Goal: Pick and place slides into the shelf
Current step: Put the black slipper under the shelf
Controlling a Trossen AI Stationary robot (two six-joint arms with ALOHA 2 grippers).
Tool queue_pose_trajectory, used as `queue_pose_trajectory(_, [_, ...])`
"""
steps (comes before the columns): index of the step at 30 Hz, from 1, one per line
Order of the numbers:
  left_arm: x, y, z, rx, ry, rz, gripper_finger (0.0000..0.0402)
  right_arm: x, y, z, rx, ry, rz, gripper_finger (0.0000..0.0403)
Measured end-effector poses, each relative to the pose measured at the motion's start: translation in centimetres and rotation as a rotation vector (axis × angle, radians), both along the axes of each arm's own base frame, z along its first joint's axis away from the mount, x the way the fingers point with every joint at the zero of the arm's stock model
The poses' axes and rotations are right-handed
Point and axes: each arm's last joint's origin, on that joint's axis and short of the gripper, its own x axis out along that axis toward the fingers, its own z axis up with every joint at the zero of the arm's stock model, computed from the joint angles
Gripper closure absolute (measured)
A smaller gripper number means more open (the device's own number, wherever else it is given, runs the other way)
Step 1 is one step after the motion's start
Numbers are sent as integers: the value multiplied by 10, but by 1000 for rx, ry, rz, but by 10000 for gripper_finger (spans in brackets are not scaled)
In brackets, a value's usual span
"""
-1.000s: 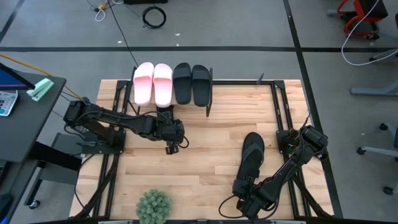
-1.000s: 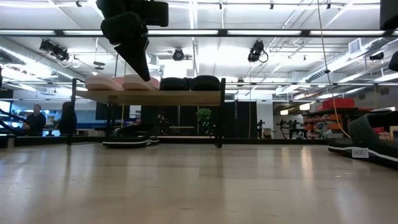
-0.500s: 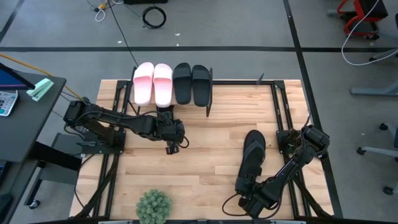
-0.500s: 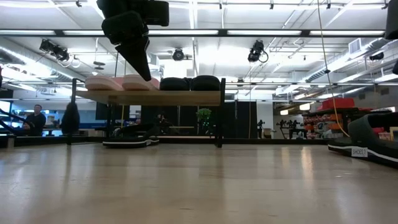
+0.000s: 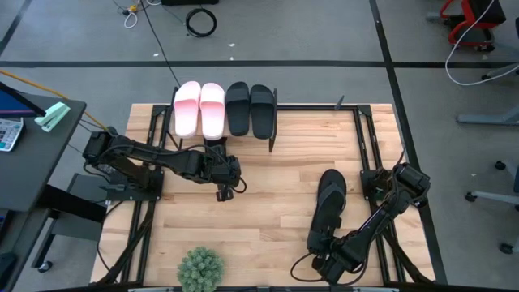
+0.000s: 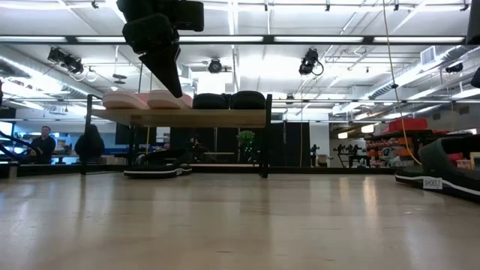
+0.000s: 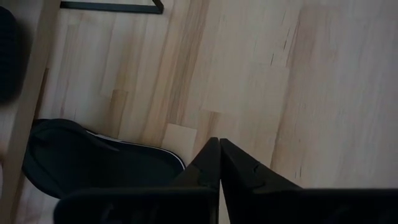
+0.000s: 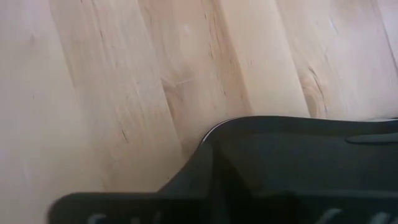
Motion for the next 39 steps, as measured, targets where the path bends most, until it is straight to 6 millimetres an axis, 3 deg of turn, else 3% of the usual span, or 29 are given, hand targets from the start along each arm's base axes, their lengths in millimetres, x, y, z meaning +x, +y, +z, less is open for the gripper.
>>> queue_pose_trajectory(8, [0, 0, 0, 21, 20, -43, 392, 2, 2, 1, 11, -35, -21, 400])
queue_pose_trajectory(17, [-6, 1, -2, 26, 81, -35, 383, 18, 11, 22, -54, -147, 27, 401])
queue_pose_trajectory(25, [-11, 1, -3, 24, 122, -14, 397, 23, 11, 24, 37, -77, 0, 399])
queue_pose_trajectory(31, [-11, 1, -3, 23, 121, -14, 381, 22, 12, 23, 177, 22, -77, 342])
queue_pose_trajectory(39, [-10, 1, -3, 15, 110, 7, 387, 27, 5, 23, 174, 79, -52, 251])
